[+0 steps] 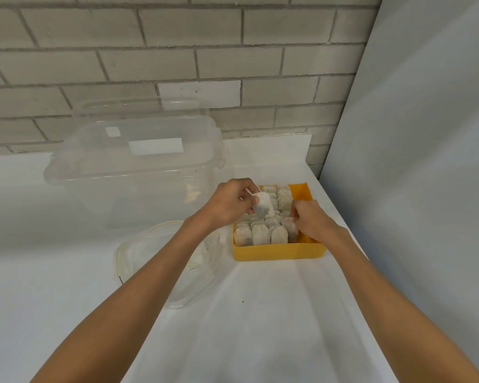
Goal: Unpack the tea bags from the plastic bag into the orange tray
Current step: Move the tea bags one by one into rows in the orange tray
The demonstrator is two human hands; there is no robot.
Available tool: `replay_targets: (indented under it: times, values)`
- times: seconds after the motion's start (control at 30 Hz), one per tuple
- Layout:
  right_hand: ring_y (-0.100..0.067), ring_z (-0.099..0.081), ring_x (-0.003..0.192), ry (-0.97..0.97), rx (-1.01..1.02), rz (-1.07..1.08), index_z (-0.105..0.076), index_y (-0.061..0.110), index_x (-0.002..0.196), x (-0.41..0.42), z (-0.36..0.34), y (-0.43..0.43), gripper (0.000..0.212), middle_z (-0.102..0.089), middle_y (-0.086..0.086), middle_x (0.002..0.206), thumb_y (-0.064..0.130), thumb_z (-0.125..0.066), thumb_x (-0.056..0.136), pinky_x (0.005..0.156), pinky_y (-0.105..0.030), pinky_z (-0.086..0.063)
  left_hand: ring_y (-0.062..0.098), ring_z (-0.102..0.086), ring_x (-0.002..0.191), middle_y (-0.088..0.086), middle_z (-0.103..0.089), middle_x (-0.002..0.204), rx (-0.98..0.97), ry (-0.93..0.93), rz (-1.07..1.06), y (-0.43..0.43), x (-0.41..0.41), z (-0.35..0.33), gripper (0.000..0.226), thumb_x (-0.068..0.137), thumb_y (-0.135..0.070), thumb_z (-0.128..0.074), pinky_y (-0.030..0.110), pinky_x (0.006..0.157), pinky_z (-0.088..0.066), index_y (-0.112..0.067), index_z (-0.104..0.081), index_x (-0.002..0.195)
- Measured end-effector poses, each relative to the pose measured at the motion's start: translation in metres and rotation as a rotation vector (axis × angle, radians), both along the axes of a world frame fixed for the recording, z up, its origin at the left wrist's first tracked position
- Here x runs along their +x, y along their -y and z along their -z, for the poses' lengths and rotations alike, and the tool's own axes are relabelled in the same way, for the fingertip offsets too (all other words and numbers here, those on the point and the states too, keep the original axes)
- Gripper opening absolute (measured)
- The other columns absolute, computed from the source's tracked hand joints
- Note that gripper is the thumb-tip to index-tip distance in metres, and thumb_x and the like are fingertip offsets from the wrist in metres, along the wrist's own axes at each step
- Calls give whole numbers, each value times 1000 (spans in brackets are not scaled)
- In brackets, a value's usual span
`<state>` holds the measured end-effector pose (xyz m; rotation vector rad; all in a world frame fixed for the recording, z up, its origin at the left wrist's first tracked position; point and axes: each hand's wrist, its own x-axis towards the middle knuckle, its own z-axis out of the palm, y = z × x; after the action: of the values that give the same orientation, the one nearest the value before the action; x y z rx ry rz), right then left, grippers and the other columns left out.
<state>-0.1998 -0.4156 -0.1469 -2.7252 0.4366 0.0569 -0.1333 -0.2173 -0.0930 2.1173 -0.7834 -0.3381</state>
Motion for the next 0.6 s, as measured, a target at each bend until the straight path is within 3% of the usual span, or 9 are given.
replay_targets:
  times: [0.1, 0.27, 0.43, 0.6]
  values:
    - [-23, -50, 88, 11, 5, 1, -54, 10, 97, -2, 1, 1, 14, -55, -12, 105, 2, -43, 94, 80, -34, -48, 15, -70, 79, 6, -72, 85, 14, 1, 22, 3, -1, 2, 5, 93, -16, -61, 20, 66, -51, -19, -62, 88]
    - [-25, -51, 90, 31, 42, -26, -58, 9, 108, -9, -3, 8, 25, -55, -14, 107, 0, -40, 93, 75, -32, -46, 17, -65, 89, 5, -70, 93, 73, 24, 77, 11, -1, 9, 6, 90, -18, -65, 27, 83, -51, -14, -68, 93]
    - [-28, -63, 86, 125, 126, 10, -62, 10, 108, -17, -19, 20, 22, -63, -10, 103, 5, -49, 92, 80, -42, -56, 14, -63, 82, 4, -69, 90, 57, 50, 113, 34, -8, 5, 6, 89, -15, -65, 26, 82, -51, -12, -69, 94]
    - [-20, -64, 73, 186, 146, 72, -64, 15, 100, -24, -25, 30, 21, -63, -7, 97, 2, -50, 92, 66, -29, -54, 15, -62, 74, 10, -69, 89, 56, 41, 125, 65, -16, 13, 7, 89, -7, -64, 24, 73, -52, -5, -69, 94]
